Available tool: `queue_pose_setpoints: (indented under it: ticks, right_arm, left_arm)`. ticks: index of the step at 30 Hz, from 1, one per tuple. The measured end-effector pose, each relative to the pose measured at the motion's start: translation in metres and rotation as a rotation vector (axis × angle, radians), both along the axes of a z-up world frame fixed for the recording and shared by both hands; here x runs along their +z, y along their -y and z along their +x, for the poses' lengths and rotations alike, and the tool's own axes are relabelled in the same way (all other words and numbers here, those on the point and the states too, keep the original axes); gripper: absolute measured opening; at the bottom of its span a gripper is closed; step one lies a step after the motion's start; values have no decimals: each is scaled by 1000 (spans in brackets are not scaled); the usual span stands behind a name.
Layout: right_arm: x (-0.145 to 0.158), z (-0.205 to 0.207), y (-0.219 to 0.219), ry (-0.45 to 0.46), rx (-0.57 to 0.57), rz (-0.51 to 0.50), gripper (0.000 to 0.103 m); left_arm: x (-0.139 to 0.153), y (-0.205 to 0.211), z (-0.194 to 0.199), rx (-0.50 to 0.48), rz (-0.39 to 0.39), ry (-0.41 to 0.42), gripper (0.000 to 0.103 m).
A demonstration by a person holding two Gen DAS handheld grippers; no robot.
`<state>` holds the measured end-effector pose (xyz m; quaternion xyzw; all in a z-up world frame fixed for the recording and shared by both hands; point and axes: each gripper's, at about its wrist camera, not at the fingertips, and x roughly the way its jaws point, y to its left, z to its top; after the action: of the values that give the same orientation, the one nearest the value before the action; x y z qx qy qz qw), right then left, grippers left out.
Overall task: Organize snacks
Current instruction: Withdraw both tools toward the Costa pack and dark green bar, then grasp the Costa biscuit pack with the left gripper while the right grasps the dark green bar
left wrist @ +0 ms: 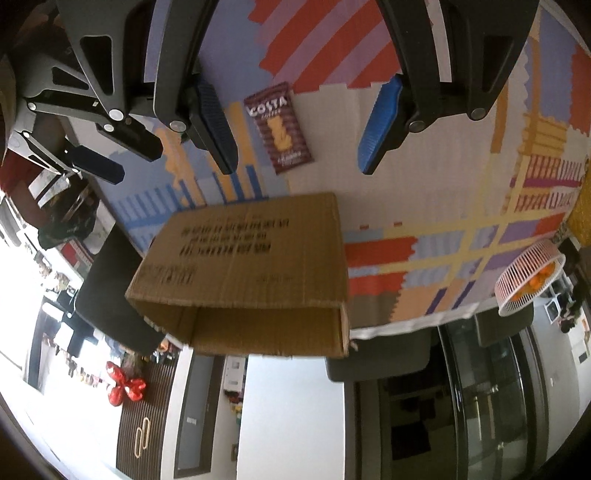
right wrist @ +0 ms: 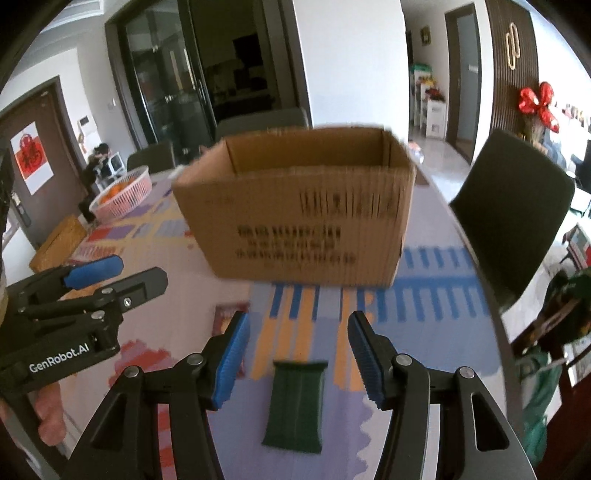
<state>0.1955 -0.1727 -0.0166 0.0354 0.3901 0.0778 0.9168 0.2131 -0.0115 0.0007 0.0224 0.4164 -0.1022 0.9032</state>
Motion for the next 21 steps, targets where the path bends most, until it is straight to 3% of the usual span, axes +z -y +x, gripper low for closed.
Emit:
queue_pose_setpoints:
  ticks: [10,21]
  right_arm:
    - [-46,-8,-8,-124,-4,-21,56]
    - [-74,-2,-15,-205,-8,-22,56]
  left_arm:
    - [-43,0,5,-18,8,-110,67]
    - [-78,9,24,-19,25,-191,67]
